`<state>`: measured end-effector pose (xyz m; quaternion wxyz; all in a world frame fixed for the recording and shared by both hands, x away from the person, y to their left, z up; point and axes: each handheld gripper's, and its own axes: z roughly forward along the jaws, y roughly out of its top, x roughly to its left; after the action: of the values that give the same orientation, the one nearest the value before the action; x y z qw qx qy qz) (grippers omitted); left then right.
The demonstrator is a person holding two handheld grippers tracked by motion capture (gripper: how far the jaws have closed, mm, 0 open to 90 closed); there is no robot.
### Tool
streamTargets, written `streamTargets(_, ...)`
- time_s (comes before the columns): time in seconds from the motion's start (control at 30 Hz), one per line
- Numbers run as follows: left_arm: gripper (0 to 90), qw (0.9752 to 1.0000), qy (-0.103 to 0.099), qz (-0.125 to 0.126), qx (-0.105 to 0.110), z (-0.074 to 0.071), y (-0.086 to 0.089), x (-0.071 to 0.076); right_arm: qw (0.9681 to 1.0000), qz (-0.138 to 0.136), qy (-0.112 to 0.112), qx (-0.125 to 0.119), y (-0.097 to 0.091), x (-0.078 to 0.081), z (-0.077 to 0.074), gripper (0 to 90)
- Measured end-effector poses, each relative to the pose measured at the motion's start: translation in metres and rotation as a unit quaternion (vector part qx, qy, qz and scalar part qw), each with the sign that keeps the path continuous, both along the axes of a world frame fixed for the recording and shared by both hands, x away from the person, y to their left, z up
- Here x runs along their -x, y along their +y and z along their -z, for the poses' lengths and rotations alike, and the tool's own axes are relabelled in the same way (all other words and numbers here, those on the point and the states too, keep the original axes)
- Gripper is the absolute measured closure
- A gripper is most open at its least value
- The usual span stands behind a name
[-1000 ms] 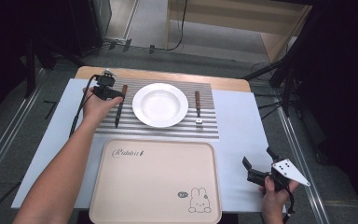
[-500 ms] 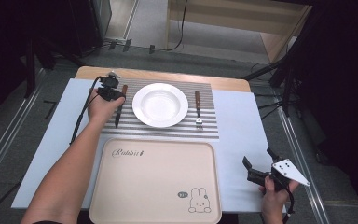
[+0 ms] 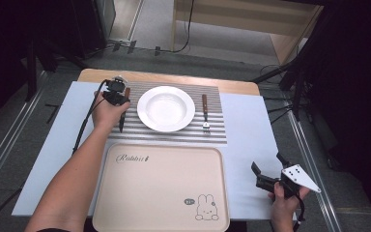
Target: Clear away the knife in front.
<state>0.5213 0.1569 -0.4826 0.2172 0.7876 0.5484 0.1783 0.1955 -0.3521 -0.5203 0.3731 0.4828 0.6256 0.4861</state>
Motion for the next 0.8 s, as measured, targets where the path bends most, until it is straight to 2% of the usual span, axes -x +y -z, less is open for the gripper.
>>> streamTargets(0.17,68.1,1.0,0.006,-0.004,0.006,-0.0003,0.0008,-0.001,1.0,0.0,0.0,0.0,-0.0001,0.0,0.0001,0.0)
streamTargets(0.33,68.4,0.9999,0.006,-0.012,0.002,-0.0005,-0.0012,-0.0011,1.0,0.001,0.0,0.0,-0.0001,-0.0001,0.0001,0.0)
streamTargets(0.4,69.2,0.9999,0.008,-0.011,0.007,-0.0007,0.0,-0.0013,1.0,0.001,0.0,0.0,-0.0002,-0.0003,0.0002,0.0)
streamTargets(0.5,75.4,0.9998,0.012,-0.013,0.01,-0.0014,0.0027,-0.0017,1.0,0.001,0.0,0.002,-0.0002,-0.0003,0.0002,0.0)
streamTargets(0.53,75.6,0.9997,0.014,-0.011,0.016,-0.0014,0.005,-0.0022,1.0,0.001,0.0,0.002,0.0,-0.0003,0.0002,0.0)
streamTargets(0.8,75.9,0.9997,0.015,-0.011,0.017,-0.0018,0.0054,-0.0023,1.0,0.001,0.001,0.002,-0.0001,-0.0007,0.0003,0.0)
